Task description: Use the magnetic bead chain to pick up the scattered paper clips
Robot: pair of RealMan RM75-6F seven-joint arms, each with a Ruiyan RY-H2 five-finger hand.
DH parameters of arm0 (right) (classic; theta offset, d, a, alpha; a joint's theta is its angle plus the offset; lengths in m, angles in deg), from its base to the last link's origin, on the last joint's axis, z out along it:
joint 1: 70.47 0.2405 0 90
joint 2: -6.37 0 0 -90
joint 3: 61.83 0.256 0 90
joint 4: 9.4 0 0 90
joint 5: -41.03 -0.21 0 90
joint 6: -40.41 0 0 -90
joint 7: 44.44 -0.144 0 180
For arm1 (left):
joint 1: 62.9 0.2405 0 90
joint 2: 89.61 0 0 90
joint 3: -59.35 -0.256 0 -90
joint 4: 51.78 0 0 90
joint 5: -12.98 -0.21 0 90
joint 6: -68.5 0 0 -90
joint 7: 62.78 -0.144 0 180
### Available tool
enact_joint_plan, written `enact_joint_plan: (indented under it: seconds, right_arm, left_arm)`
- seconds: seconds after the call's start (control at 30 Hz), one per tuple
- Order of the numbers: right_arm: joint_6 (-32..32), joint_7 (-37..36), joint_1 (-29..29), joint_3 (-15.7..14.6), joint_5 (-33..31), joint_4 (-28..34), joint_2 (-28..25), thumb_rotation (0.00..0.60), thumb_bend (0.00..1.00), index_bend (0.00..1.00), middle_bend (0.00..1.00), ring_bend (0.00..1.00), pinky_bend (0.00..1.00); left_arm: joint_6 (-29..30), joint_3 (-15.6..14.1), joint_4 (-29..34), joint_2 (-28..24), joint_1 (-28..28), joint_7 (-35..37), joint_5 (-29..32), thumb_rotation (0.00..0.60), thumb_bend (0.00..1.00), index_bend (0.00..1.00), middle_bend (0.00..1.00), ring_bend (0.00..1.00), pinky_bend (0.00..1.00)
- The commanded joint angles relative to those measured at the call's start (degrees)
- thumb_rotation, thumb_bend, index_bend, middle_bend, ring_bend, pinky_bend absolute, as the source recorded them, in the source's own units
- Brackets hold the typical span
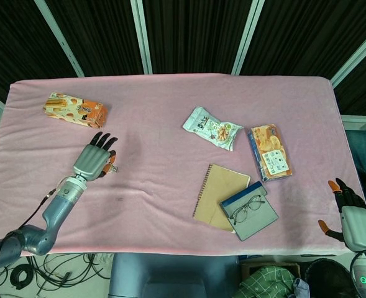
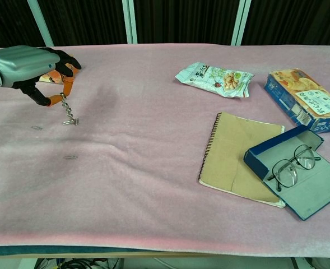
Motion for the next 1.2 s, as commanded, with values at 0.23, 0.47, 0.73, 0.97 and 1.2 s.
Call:
enact_joint_plan:
  seconds: [0.23,0.47,0.73,0.97,1.2]
  right_arm:
    - [-0.1,0.0,0.0,0.0,-0.1,0.0,-0.1,0.6,0.16,0.0,0.01,0.08,0.17]
    - [0.0,0.0,0.0,0.0,-0.1,0.1,-0.1,0.6,0.16,0.0,0.01,0.08,0.17]
    - [-0.1,0.0,0.0,0.0,-0.1,0.0,0.0,0.6,0.16,0.0,0.01,0.08,0.17]
    - [0.0,0.1,0.0,0.0,0.0,0.1,0.0,0.6,0.16,0.0,0.01,0.08,0.17]
    - [0.0,0.1,0.0,0.0,0.0,0.1,0.0,0.6,0.16,0.0,0.01,0.08,0.17]
  left_arm:
    - [-0.7,0.1,-0.6,0.7,-0.4,-0.4,0.1,0.6,0.44,0.55,0.11,0.0,0.0]
    - [-0.3,0.2,-0.4,0.6,-0.3,-0.2,-0.2,0.6,0.44,0.55,0.11,0.0,0.0]
    - [1.7,0.6,2.2,-1.6,0.7,0.3,-0.6,0.6,0.44,0.55,0.11,0.0,0.0]
    - [2.4,-0.5,6.6,-5.4,2.6,-0.3,-0.2,0.6,0.44,0.55,0.11,0.0,0.0]
    - [5.2,-2.9,9.9,-9.7,6.4,-0.1,-0.6,0.6,0.44,0.55,0.11,0.0,0.0]
